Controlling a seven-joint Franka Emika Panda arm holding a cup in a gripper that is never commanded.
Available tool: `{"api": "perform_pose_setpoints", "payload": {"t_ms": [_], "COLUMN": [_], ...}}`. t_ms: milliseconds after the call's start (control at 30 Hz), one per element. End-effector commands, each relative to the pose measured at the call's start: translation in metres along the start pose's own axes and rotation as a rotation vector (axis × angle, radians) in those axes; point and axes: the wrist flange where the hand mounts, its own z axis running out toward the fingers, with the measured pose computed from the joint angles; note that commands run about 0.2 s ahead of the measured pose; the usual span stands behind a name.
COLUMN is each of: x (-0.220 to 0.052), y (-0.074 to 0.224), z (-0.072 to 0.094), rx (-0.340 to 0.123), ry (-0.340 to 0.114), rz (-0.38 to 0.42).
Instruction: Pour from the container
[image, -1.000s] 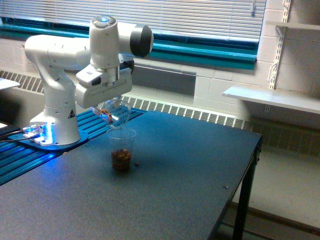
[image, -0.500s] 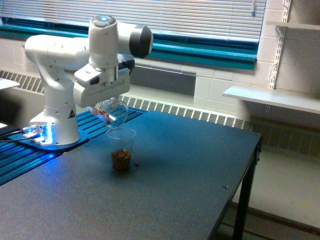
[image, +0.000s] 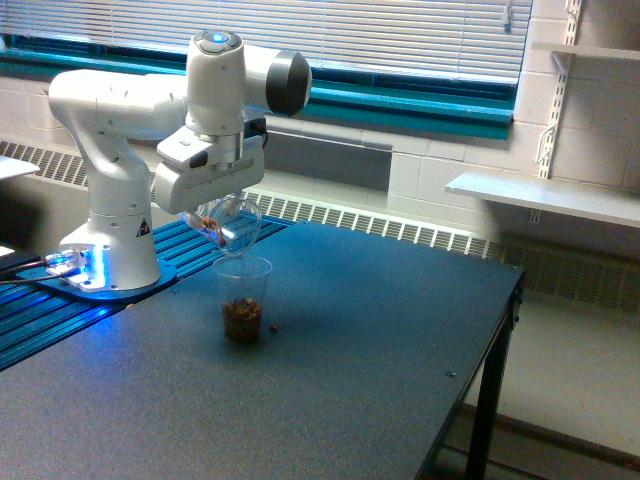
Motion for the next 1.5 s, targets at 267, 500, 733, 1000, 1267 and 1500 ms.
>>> {"api": "perform_pose_setpoints", "payload": {"t_ms": [267, 500, 733, 1000, 1267, 1500], "x": [-0.003, 0.003, 0.009, 0.011, 0.010, 0.011], "y": [-0.005, -0.001, 0.000, 0.002, -0.005, -0.013], "z": [-0.001, -0.007, -0.013, -0.010, -0.007, -0.008], "rx": [-0.050, -0.061, -0.072, -0.092, -0.099, -0.097], "ry": [0.014, 0.023, 0.025, 0.012, 0.007, 0.010], "rz": [-0.040, -0.034, -0.038, -0.044, -0.059, -0.071]}}
